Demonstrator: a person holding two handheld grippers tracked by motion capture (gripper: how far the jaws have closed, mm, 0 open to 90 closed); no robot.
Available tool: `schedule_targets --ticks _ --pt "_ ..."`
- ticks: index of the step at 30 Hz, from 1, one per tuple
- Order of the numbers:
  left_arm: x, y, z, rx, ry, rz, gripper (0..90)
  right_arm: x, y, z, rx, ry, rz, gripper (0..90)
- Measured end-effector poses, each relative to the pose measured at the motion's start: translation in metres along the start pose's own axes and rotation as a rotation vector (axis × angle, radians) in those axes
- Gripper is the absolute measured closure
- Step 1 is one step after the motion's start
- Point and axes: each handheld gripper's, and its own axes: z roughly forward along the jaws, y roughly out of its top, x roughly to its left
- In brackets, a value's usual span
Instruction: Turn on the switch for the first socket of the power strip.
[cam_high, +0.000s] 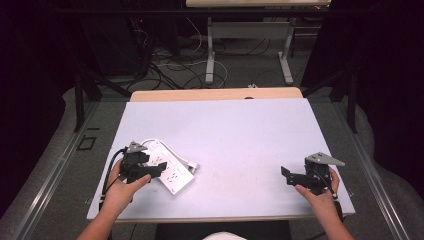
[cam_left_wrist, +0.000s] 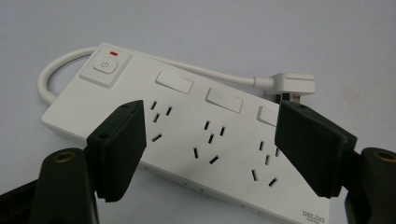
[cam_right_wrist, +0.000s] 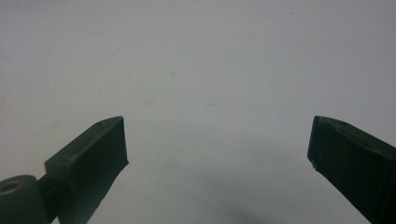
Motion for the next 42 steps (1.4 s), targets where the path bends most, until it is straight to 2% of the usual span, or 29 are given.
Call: schedule_targets --ticks 1,8,13,17,19,23,24,30,31,42 --pt "0.000 0.001 0.000 -0.001 0.000 -0.010 26.0 0.000 0.000 0.000 0.000 0.001 -0.001 4.1" --pt "0.003 0.010 -0.003 0.015 -0.001 0.000 29.8 0.000 0.000 0.000 -0.001 0.001 -0.006 4.5" --pt "0.007 0.015 -0.004 0.018 0.009 -0.008 32.3 0.000 0.000 0.001 0.002 0.002 0.002 4.8" --pt "0.011 0.019 -0.004 0.016 0.008 -0.033 36.0 0.000 0.000 0.000 0.004 0.000 0.000 4.9" --pt "0.013 0.021 -0.005 0.018 0.012 -0.024 37.5 0.000 0.000 0.001 0.002 0.001 0.002 5.0" --pt "0.016 0.023 -0.005 0.023 0.017 -0.031 38.4 0.000 0.000 0.001 0.001 0.001 0.002 5.2" --pt "0.016 0.024 -0.005 0.022 0.012 -0.045 38.4 0.000 0.000 0.001 0.005 -0.001 0.002 5.3" --pt "0.019 0.026 -0.003 0.024 0.021 -0.060 41.3 0.000 -0.001 0.001 0.003 0.001 0.001 5.7" --pt "0.021 0.027 -0.004 0.039 0.014 -0.052 42.1 0.000 -0.001 0.001 0.001 0.004 0.001 5.7" --pt "0.028 0.035 0.007 0.075 0.035 -0.103 55.2 0.000 -0.001 0.002 0.007 0.008 0.014 6.3"
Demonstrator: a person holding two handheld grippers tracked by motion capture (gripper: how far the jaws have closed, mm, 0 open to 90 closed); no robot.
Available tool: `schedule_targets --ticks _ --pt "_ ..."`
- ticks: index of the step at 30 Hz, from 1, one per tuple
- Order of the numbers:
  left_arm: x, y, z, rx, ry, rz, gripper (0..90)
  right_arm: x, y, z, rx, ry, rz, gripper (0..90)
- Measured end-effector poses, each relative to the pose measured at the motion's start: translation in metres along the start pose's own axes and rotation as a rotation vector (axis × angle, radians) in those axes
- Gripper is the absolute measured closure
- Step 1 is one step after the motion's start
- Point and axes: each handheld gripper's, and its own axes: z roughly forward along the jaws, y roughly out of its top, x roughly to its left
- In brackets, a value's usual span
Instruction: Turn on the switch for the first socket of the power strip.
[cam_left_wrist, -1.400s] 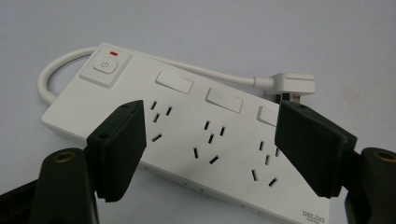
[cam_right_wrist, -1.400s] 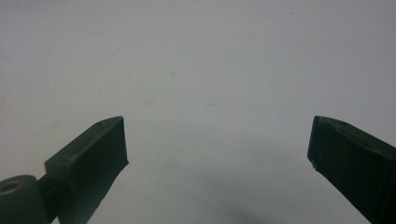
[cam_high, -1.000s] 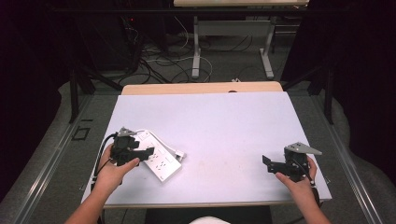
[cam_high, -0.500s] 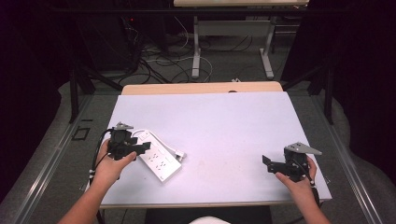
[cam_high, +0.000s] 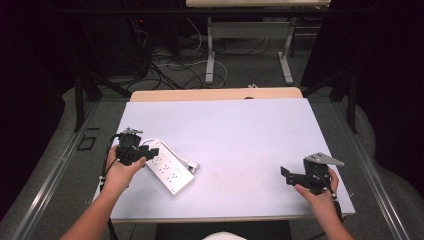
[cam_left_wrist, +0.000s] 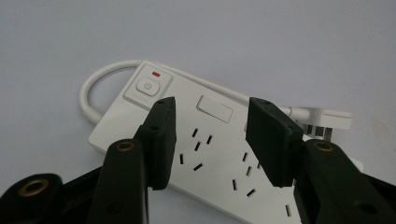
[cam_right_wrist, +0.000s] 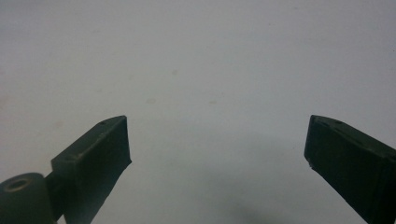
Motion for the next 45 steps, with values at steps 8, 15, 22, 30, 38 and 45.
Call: schedule_targets --ticks 8,15,22,30,38,45 --pt "-0.001 0.006 0.009 0.012 -0.003 -0.013 62.8 -0.001 0.000 0.001 0.001 0.001 0.000 6.8" --pt "-0.002 0.012 0.017 0.028 -0.006 -0.024 67.6 -0.001 -0.001 0.002 0.003 0.005 -0.003 6.8" --pt "-0.003 0.015 0.022 0.036 0.002 -0.024 73.1 -0.001 -0.001 0.002 -0.001 0.000 0.001 7.0" --pt "-0.003 0.018 0.029 0.047 0.005 -0.022 76.7 -0.001 -0.001 0.003 0.004 0.003 0.007 7.8" --pt "-0.004 0.021 0.037 0.074 0.006 -0.018 81.7 -0.002 -0.002 0.002 0.012 0.013 0.016 8.3" --pt "-0.004 0.022 0.044 0.093 0.003 -0.012 84.3 -0.002 -0.002 0.003 0.016 0.017 0.017 9.4"
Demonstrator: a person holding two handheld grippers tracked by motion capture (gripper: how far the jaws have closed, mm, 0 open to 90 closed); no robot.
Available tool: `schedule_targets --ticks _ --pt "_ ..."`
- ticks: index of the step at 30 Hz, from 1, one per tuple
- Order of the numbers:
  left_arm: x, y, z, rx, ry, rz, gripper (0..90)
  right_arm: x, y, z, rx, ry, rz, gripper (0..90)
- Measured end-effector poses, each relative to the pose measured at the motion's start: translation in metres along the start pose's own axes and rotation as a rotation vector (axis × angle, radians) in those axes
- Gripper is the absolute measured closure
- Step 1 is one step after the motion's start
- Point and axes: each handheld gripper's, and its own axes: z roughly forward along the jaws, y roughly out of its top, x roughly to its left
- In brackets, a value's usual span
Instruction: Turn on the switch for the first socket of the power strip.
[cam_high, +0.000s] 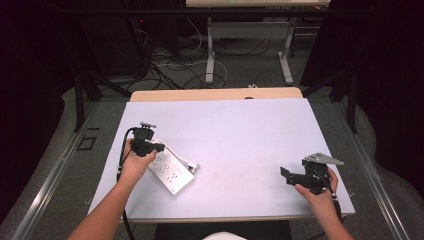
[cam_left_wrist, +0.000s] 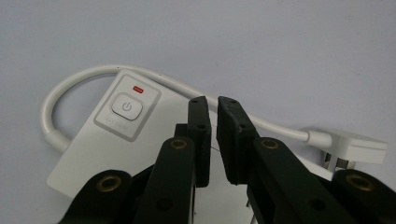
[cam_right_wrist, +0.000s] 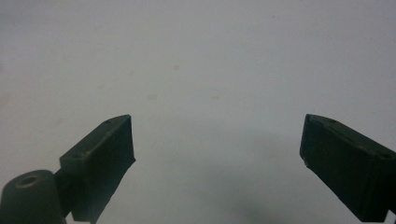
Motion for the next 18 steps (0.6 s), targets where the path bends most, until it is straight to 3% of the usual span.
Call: schedule_targets --ticks 18 --pt "0.003 0.002 0.012 0.035 0.003 -0.016 88.0 0.000 0.000 0.000 0.001 0.008 0.004 11.0"
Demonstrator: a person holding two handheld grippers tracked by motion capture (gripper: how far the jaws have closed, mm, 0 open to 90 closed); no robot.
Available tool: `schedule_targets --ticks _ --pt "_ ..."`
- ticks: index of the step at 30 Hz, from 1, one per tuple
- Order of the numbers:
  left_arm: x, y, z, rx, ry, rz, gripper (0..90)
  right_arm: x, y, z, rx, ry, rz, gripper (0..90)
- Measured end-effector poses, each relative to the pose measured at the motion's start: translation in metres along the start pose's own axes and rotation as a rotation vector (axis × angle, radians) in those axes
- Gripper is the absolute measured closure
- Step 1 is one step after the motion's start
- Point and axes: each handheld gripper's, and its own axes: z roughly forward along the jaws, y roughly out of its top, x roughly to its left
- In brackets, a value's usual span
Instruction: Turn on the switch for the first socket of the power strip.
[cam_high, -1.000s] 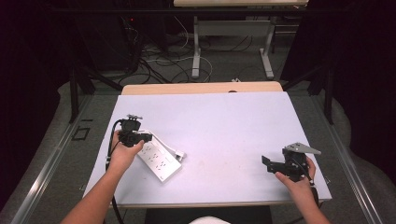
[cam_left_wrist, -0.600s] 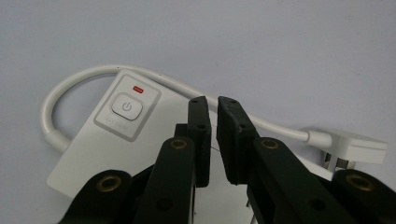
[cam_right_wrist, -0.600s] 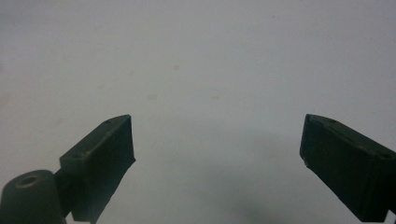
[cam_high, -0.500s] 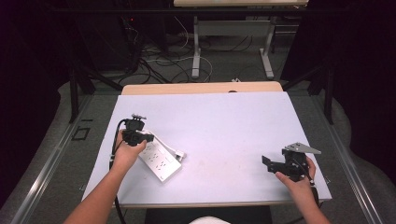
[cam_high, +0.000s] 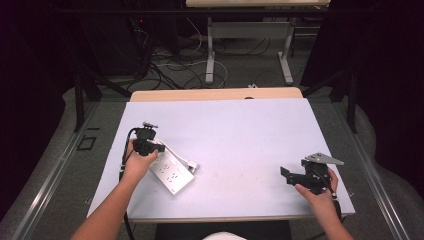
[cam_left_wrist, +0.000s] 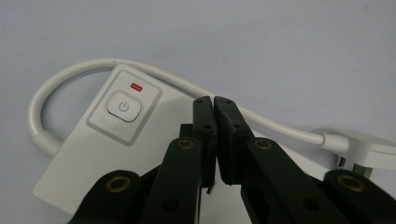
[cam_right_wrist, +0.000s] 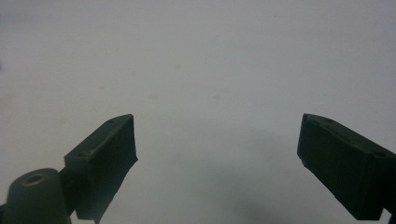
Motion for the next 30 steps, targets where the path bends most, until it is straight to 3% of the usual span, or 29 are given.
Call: schedule_targets --ticks 30 --pt "-0.0035 0.0003 0.0079 0.015 -0.004 0.019 90.0 -0.0001 -0.0001 0.0001 -0.005 -0.005 0.004 11.7"
